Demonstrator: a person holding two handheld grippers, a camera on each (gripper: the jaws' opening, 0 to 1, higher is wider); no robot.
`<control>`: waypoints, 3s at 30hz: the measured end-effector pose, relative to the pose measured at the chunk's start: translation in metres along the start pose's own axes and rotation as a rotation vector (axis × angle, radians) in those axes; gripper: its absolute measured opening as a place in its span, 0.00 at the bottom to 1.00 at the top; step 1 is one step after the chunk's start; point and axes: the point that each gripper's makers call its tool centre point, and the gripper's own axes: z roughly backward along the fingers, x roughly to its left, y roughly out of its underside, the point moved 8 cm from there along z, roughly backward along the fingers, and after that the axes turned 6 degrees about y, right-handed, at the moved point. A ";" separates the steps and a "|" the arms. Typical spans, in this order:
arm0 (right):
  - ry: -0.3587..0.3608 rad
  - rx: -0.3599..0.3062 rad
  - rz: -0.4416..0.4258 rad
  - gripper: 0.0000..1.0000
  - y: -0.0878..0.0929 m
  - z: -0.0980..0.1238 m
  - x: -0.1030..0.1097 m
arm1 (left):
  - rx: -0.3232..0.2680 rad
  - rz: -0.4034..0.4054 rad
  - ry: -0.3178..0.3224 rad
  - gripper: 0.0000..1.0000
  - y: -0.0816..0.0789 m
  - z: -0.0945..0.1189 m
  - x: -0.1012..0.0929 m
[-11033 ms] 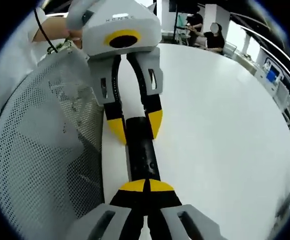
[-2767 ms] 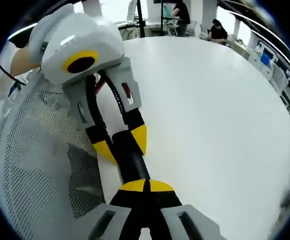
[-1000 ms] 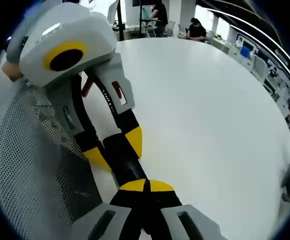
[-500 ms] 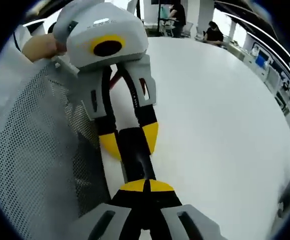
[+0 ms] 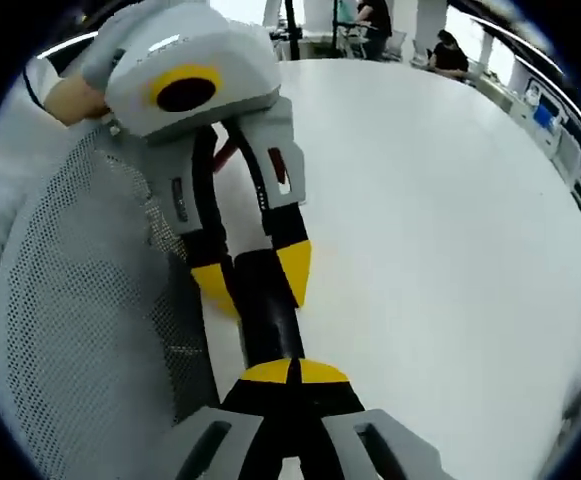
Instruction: Press the specified remote control buttons in sequence, fully releasing each button before pressing the next.
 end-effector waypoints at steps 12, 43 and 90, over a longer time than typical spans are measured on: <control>-0.026 0.089 -0.111 0.00 -0.006 -0.003 -0.006 | -0.004 0.002 0.001 0.24 0.000 0.000 0.000; 0.182 -0.032 0.016 0.00 0.005 0.001 0.028 | -0.031 0.024 0.011 0.24 0.002 0.000 0.000; 0.311 -0.056 0.094 0.00 0.014 -0.002 0.048 | 0.000 -0.018 0.030 0.24 -0.002 -0.001 -0.001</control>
